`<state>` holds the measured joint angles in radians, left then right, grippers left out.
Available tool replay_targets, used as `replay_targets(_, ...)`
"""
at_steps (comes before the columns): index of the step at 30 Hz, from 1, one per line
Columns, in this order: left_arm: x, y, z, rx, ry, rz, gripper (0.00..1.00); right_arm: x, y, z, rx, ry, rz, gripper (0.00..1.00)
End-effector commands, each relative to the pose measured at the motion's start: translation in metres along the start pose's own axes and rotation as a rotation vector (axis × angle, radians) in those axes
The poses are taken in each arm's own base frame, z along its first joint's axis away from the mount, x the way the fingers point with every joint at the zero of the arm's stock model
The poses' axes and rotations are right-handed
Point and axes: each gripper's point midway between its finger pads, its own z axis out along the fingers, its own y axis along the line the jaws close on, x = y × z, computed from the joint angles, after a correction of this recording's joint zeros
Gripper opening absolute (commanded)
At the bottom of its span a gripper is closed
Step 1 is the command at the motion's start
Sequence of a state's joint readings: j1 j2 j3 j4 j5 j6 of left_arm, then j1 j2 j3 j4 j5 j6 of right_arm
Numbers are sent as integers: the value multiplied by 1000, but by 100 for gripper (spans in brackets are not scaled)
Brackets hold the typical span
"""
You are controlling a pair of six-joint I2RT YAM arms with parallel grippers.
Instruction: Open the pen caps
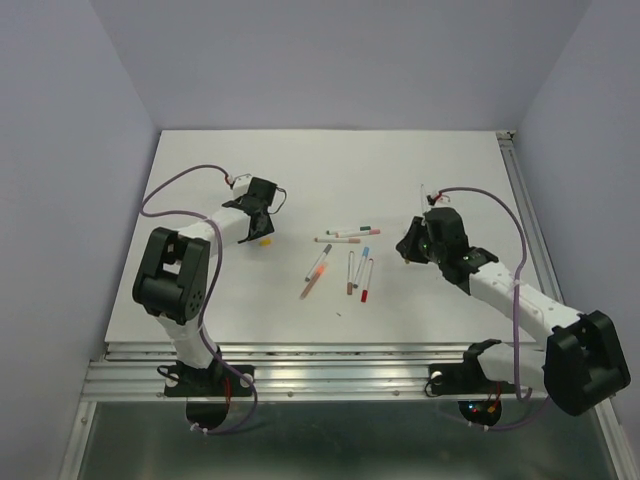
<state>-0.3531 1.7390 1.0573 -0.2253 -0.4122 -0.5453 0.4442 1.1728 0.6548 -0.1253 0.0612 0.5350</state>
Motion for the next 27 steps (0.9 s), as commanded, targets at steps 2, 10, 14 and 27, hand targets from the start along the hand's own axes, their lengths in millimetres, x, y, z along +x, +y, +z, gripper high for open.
replay_targets(2, -30, -10, -37, 113, -72, -40, 62, -52, -14, -2, 75, -112, -1, 5)
replay_targets(10, -24, -45, -100, 544, -144, -52, 99, -65, -73, 22, 329, -110, -7, 8)
replay_targets(14, -15, -46, -116, 633, -153, -44, 99, -65, -87, 34, 376, -94, 0, 11)
replay_targets(27, 9, -55, -122, 747, -113, 2, 99, -69, -124, 84, 476, -22, 30, 14)
